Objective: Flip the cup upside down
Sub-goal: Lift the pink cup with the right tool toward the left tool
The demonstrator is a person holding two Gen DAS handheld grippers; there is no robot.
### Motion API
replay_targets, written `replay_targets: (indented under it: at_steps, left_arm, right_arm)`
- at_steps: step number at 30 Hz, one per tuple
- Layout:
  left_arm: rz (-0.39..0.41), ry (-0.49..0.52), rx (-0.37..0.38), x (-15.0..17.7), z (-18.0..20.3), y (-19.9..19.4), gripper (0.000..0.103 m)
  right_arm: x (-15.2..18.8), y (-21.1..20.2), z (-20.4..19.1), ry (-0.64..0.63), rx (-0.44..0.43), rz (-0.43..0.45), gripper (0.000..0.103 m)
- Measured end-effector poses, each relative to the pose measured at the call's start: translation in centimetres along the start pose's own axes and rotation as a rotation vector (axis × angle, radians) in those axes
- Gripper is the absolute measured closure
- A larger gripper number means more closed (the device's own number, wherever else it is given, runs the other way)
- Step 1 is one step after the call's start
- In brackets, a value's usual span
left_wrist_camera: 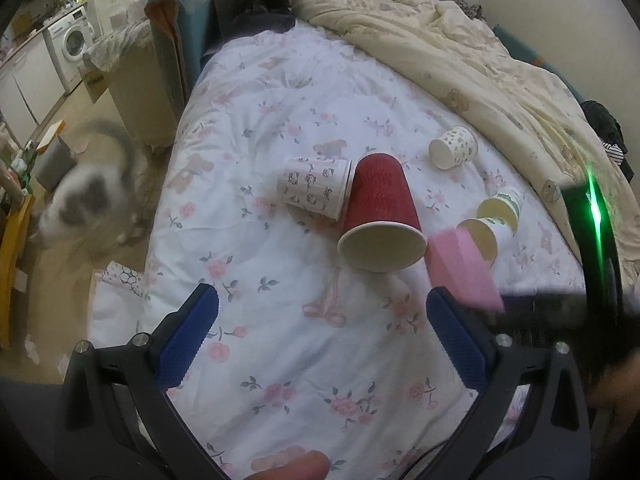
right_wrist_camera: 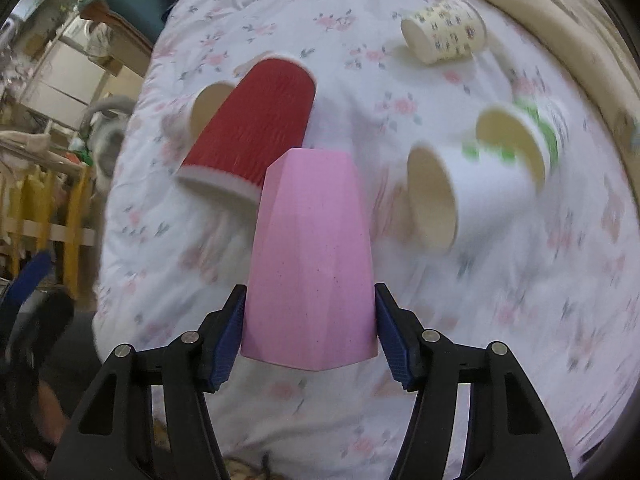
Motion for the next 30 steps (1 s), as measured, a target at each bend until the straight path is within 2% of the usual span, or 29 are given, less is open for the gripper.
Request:
replay_targets:
  at_steps: [6,10,18,24,27,30]
  left_arm:
    - [0.005,-0.01,-0.012,0.4,-0.5,-0.4,0.0]
    - [-0.007,-0.023,-0.024,1.0,-1.0,-0.3,0.0]
    - [0.004,0.014,-0.073,1.9,-1.3,-0.6,0.0]
    - [0.019,-0.007,-0.079,2.1,-2.2,-1.2,0.0]
    - [0.024,-0.007,-0.068,2.1,-2.2,-1.3,0.0]
    - [0.027,-0.012,-0.03,2.2,-1.9,-1.4,0.001]
  right_arm:
    - [5.9,1.7,-1.9,0.087,-0.09,-0.035,0.039]
    - [7.9,3.0,-2.5,0.112,-0.105,-0.061,0.039]
    - [8.0,4.6,-3.2,0.098,-0.068,-0.072,0.039]
    - [8.1,4.0,-2.9,0.091,-0.076,-0.083,0.037]
    - [8.1,2.6,-3.3,0.071,-0.074,-0.059,0.02]
    - [8.1,0.0,-4.0,0.006,-0.106,-0.018,0.015]
Point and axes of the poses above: each gripper's, at about its wrist camera, not at the fingertips, and y roughly the way its jaws point, z to its right, x to its underside, the point moved 4 cm from there along y, roughly the way its jaws point, and after that the axes turned 4 degrees about x, right-handed, at the moved point
